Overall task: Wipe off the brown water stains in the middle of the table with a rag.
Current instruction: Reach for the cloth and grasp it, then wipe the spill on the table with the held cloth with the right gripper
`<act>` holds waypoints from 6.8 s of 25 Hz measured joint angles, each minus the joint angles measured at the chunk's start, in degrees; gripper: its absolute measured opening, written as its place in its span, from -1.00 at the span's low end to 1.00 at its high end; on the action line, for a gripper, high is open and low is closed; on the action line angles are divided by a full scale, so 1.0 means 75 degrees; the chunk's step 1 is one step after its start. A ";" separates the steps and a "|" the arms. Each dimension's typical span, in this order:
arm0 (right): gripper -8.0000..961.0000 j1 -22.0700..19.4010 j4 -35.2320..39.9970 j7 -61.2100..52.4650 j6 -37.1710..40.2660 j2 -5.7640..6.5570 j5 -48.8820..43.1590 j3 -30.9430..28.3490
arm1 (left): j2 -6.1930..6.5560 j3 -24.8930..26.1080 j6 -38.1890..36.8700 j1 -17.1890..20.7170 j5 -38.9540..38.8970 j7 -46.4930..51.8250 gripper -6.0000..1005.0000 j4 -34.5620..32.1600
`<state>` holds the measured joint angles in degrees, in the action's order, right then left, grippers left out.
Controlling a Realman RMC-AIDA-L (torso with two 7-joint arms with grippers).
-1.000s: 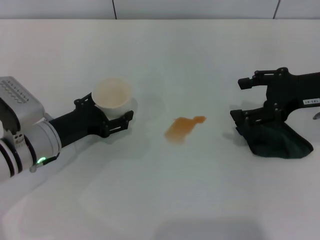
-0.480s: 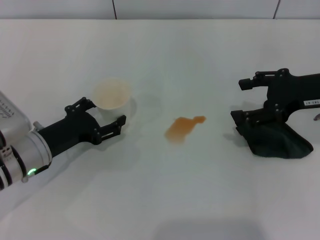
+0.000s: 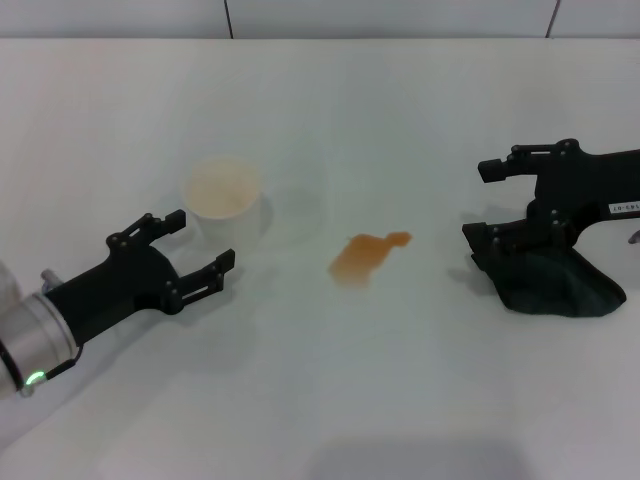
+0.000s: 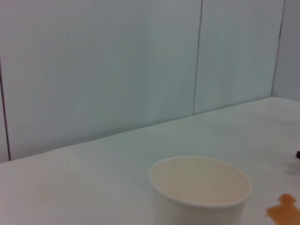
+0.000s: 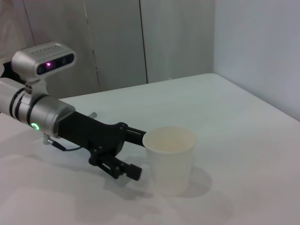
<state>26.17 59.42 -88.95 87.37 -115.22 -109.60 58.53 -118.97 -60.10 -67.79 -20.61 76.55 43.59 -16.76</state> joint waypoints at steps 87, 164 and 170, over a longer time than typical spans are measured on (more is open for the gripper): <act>-0.80 0.0393 -0.0825 -0.0659 -0.1170 -0.0021 -0.1393 0.1104 | 0.0008 -0.0091 -0.3265 0.0871 0.4926 0.5310 0.72 -0.6465; -0.80 0.1356 -0.1129 -0.1792 -0.2274 0.0064 -0.1492 0.3225 | 0.0025 -0.0116 -0.3079 0.0464 0.5099 0.5533 0.72 -0.6344; -0.80 0.1203 -0.0997 -0.1219 -0.1331 0.0017 -0.1439 0.2401 | 0.0030 -0.0100 -0.3079 0.0392 0.5099 0.5563 0.72 -0.6352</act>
<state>35.19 51.94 -98.09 77.38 -115.09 -120.40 76.54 -118.75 -60.85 -90.88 -17.67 114.79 85.31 -64.40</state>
